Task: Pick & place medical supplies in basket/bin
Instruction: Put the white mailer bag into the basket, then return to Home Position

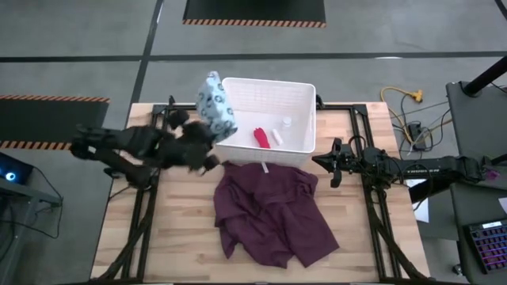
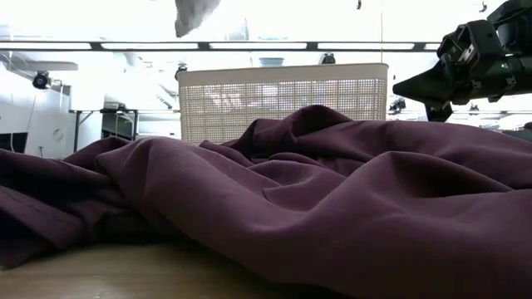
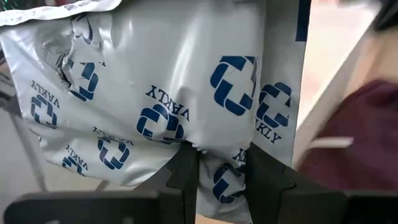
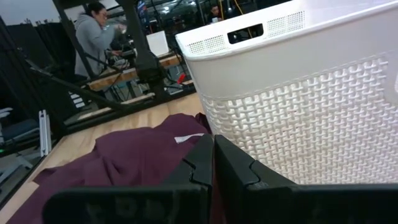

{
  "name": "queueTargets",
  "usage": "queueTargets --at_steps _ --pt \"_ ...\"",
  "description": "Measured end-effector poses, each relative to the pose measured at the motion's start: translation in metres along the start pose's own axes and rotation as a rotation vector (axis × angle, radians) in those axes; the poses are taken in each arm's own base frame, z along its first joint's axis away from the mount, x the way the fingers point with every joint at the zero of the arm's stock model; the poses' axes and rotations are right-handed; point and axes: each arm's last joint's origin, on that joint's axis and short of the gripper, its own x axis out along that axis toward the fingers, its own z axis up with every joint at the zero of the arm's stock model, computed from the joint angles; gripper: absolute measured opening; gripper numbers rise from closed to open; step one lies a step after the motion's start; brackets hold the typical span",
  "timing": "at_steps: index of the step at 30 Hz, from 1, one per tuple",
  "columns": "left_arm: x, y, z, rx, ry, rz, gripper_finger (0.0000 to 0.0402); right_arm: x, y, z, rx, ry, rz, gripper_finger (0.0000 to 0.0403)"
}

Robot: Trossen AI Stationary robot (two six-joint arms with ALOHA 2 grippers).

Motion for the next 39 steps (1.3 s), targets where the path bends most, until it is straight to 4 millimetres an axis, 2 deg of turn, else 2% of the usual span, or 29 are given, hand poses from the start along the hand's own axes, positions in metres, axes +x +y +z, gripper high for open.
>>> queueTargets --at_steps 4,8,12,16,17,19,25,28,30,33,36,39 --pt "0.051 0.007 -0.004 0.064 0.083 -0.038 0.0078 0.0 0.0 0.0 -0.001 0.0 0.0 0.0009" --pt "0.098 0.01 -0.009 0.09 0.043 -0.167 0.0078 0.0 0.0 0.0 -0.003 0.0 0.0 0.0009" --pt "0.13 0.018 -0.022 0.118 0.027 -0.206 0.0078 0.0 0.0 0.0 -0.023 0.0 -0.001 0.0009" --pt "0.15 0.027 -0.036 0.088 0.047 -0.264 0.0078 0.0 0.0 0.0 -0.057 0.0 -0.002 0.0009" --pt "0.153 0.027 -0.038 0.085 0.053 -0.276 0.0079 0.0 0.0 0.0 -0.06 0.0 -0.001 0.0009" --pt "0.156 0.028 -0.042 0.085 0.065 -0.275 0.0115 0.0 0.0 0.0 -0.063 0.0 -0.002 0.0009" --pt "0.159 0.028 -0.044 0.075 0.055 -0.265 0.0312 0.0 0.0 0.0 -0.063 0.0 -0.002 0.0009" --pt "0.156 0.03 -0.039 -0.027 0.048 -0.263 0.036 0.0 0.0 0.0 -0.057 0.0 -0.001 0.0009" --pt "0.148 0.032 -0.031 -0.091 0.005 -0.27 0.036 0.0 0.0 0.0 -0.041 0.0 -0.002 0.0009" --pt "0.13 0.032 -0.018 -0.134 -0.136 -0.297 0.0329 0.0 0.0 0.0 -0.021 0.0 -0.001 0.0009" --pt "0.112 0.027 -0.019 -0.153 -0.253 -0.368 0.0272 0.0 0.0 0.0 -0.02 0.0 -0.001 0.0009" --pt "0.095 0.021 -0.034 -0.173 -0.363 -0.462 0.0201 0.0 0.0 0.0 -0.018 0.0 -0.001 0.0009"
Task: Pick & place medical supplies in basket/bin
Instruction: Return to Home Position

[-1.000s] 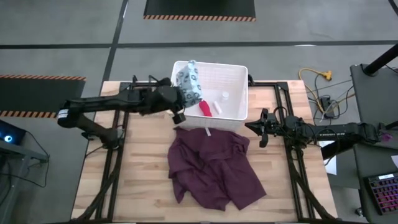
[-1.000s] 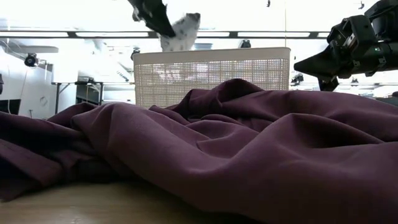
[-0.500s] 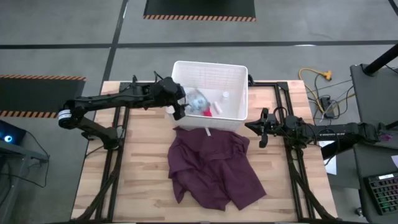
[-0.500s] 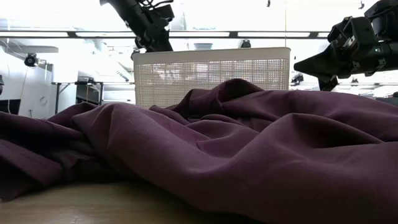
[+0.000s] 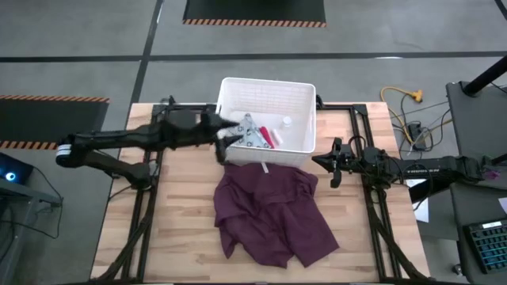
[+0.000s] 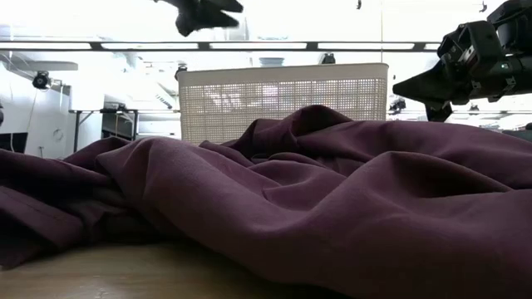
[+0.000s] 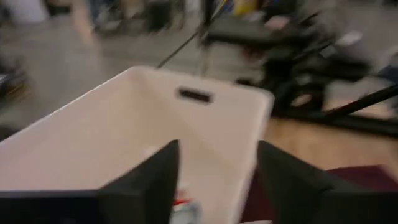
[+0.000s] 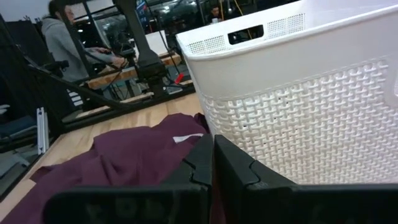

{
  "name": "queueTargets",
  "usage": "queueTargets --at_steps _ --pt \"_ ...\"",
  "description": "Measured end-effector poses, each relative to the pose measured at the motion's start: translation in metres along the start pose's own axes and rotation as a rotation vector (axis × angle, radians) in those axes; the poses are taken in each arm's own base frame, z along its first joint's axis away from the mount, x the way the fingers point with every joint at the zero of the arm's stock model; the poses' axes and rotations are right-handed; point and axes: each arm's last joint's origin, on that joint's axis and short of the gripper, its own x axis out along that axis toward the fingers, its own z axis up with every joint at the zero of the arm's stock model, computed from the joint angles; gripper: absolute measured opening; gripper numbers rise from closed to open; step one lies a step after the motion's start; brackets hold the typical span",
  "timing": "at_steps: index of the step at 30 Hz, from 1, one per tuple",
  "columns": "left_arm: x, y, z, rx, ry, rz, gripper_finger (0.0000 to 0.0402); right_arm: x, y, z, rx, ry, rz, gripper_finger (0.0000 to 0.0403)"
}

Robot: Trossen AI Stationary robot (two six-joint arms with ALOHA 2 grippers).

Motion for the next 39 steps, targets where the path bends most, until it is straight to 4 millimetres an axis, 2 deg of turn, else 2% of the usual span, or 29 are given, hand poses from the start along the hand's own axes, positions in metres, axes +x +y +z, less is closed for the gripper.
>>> queueTargets --at_steps 6,8,12,17,27,30,34,39 --pt "-0.043 -0.014 -0.049 -0.092 -0.207 -0.207 0.0046 0.0 0.001 0.004 -0.055 -0.037 0.021 0.0009" --pt "-0.058 -0.017 -0.068 -0.111 -0.254 -0.257 0.0012 0.0 0.003 0.007 -0.088 -0.07 0.041 0.0009" --pt "-0.079 -0.015 -0.105 -0.105 -0.273 -0.308 0.0008 -0.001 0.004 0.011 -0.121 -0.113 0.057 0.0009" --pt "-0.096 -0.01 -0.145 -0.099 -0.291 -0.334 0.0001 -0.001 0.007 0.011 -0.126 -0.099 0.139 0.0009" --pt "-0.105 0.0 -0.208 -0.102 -0.319 -0.325 0.0 -0.002 0.008 0.011 -0.15 -0.09 0.181 0.0009" --pt "-0.105 0.001 -0.214 -0.067 -0.247 -0.316 0.0 -0.002 0.008 0.01 -0.175 -0.088 0.186 0.0009" --pt "-0.109 0.002 -0.213 -0.046 -0.287 -0.311 0.0 -0.002 0.008 0.01 -0.24 -0.089 0.183 0.0009" --pt "-0.113 0.004 -0.211 -0.077 -0.324 -0.317 0.0 -0.005 0.01 0.012 -0.208 -0.102 0.255 0.0008"
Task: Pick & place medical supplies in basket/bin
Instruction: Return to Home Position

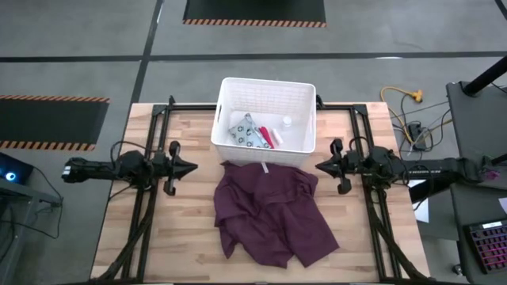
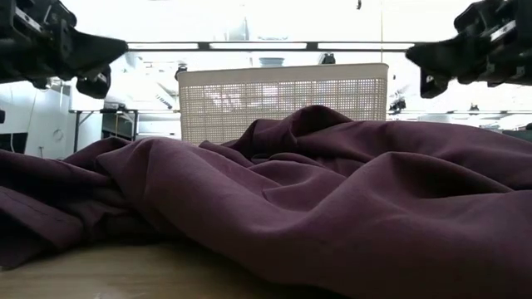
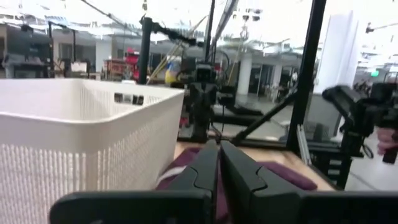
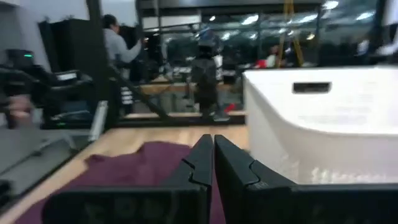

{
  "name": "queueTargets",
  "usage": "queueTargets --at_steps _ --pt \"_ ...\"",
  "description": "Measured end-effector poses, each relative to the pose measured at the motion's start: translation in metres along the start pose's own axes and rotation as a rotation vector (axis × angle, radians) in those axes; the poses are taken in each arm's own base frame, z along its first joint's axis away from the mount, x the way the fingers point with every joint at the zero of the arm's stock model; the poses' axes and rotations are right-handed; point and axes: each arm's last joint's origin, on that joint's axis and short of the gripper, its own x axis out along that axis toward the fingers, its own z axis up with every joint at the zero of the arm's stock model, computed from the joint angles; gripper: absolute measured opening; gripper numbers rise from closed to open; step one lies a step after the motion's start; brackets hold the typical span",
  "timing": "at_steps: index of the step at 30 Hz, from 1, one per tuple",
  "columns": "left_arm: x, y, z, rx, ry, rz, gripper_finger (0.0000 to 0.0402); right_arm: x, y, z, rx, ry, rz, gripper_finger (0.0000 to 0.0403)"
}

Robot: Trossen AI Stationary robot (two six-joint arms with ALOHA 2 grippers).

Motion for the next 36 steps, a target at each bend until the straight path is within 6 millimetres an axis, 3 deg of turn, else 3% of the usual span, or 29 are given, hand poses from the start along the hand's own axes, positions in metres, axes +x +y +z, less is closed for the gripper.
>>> queueTargets --at_steps 5,14,36 --pt "-0.002 0.001 -0.001 -0.016 0.002 0.027 0.0 -0.008 0.0 -0.009 0.041 0.093 -0.039 0.0008" --pt "-0.002 0.002 -0.006 -0.034 0.056 0.036 0.0 -0.017 0.001 -0.002 0.03 0.027 -0.046 0.0008" --pt "0.005 0.002 -0.018 -0.005 0.19 0.048 0.0 -0.017 0.0 -0.004 0.026 0.036 -0.076 0.0009"
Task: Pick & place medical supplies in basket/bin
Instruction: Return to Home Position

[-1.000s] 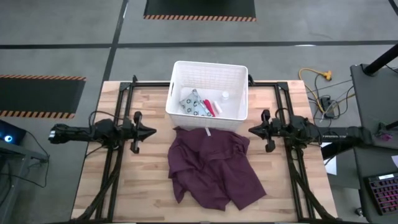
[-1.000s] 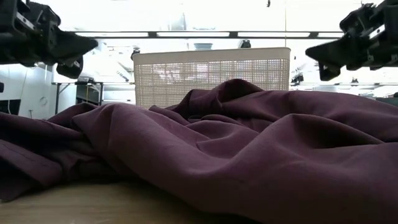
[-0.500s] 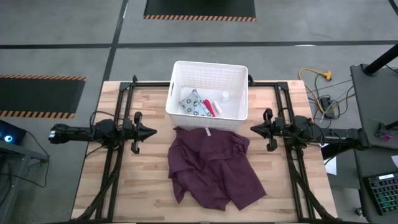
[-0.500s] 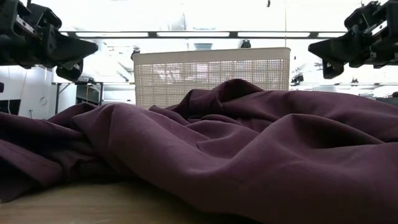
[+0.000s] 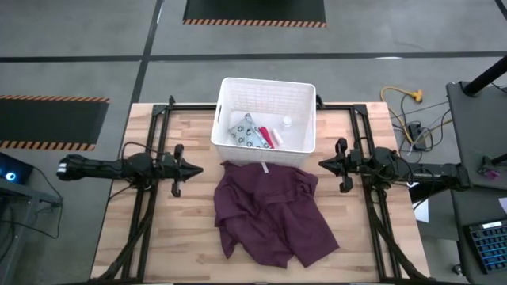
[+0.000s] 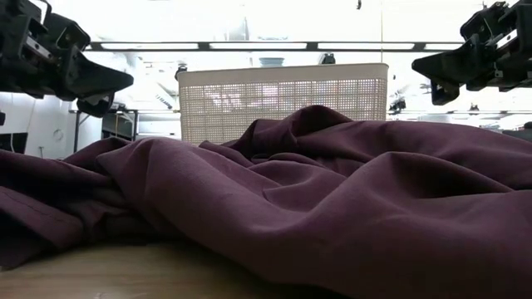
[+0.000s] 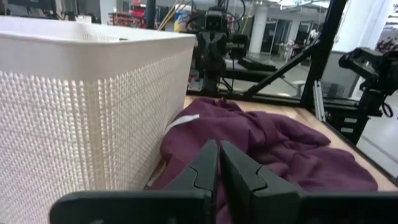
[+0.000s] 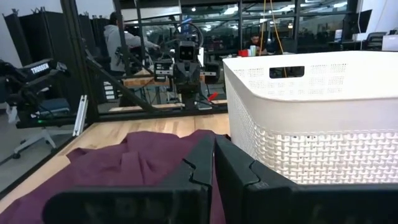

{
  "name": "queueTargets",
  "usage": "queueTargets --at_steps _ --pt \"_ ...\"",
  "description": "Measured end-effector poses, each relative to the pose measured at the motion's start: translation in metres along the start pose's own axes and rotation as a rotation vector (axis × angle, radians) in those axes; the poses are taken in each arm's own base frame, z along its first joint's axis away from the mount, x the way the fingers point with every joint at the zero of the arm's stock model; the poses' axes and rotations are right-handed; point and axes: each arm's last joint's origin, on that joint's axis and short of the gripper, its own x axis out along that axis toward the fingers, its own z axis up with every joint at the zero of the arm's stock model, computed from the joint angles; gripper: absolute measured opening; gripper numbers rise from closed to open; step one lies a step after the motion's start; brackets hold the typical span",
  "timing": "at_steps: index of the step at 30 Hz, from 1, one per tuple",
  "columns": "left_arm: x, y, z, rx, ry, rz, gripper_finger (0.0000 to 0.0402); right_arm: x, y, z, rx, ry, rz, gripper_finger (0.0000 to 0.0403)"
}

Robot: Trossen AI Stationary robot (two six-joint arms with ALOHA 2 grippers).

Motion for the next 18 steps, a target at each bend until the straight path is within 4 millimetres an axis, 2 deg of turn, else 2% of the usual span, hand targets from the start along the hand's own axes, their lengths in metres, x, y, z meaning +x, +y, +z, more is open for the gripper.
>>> queueTargets --at_steps 18 --pt "0.0069 0.0003 -0.0099 0.013 0.115 0.013 0.0 0.0 0.0 0.0 0.0 0.0 0.0 0.0009"
